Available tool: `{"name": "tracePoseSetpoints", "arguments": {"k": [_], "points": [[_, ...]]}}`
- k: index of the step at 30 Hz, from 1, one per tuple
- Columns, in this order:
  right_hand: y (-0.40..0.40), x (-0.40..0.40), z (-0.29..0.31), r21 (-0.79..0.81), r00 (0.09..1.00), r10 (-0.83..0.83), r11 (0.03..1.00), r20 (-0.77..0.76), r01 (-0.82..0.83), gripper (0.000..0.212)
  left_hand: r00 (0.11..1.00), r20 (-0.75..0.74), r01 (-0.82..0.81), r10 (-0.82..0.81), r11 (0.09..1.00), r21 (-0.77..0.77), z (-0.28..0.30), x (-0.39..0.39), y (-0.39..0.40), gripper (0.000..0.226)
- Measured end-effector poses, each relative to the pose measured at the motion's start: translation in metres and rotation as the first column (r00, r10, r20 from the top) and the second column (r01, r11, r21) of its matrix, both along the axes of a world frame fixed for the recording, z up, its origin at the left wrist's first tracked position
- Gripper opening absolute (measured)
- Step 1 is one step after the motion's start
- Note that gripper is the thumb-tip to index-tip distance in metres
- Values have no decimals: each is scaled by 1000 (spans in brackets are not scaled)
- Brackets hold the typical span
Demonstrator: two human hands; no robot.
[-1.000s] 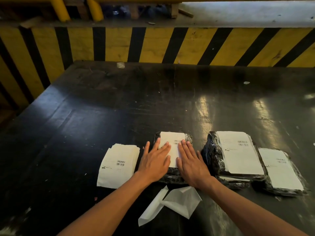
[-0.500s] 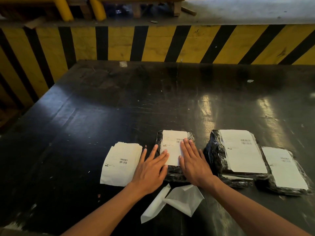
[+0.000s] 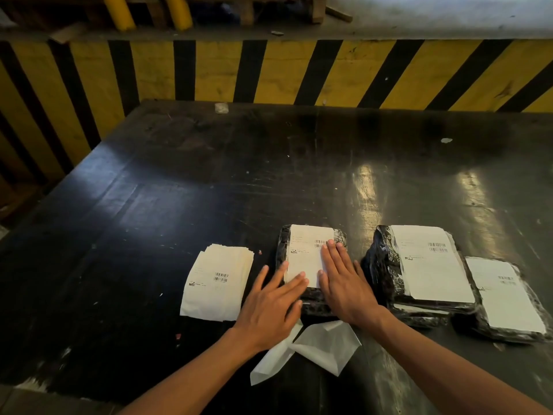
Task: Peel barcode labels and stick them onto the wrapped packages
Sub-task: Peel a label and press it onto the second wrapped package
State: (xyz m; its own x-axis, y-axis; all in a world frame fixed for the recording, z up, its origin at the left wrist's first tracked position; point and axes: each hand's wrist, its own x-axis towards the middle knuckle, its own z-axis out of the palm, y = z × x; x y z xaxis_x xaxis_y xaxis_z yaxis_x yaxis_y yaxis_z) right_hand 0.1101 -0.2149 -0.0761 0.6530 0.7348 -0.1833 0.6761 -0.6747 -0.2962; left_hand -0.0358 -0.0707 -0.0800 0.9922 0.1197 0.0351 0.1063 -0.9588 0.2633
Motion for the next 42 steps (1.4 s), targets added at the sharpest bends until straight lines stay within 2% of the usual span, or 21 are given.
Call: {"name": "tracePoseSetpoints", "arguments": {"k": [5,10,13,16,18,20,23,29,42], "points": [[-3,0,-1,35,1000,0,999,-21,1,60,1000,0,-5,5,1000,-8,-9,-10,-3,51],[-1,0,-6,99,999,-21,995,-47,26,59,992,118,-35,44,996,-84,-17,-26,15,46],[0,4,-5,267,983,-72,957,-170,116,59,974,157,-124,162,966,-227,-11,-12,17,46],[6,10,-4,445,959,-198,854,-205,271,58,955,13,-269,298,878,-395,-4,23,20,55],[11,13,-4,441,946,-233,841,-227,313,63,943,-88,-324,321,828,-457,-3,48,22,62],[14,15,-7,401,948,-197,870,-248,286,65,942,-141,-335,306,804,-491,-4,63,21,64],[14,16,-15,386,953,-151,889,-262,247,63,946,-119,-318,303,782,-537,-9,69,19,63],[22,13,-13,411,924,-191,853,-330,323,66,920,-100,-351,379,682,-642,-11,75,9,62],[39,31,20,347,912,-205,877,-356,333,66,890,-115,-397,441,628,-669,19,88,24,52]]}}
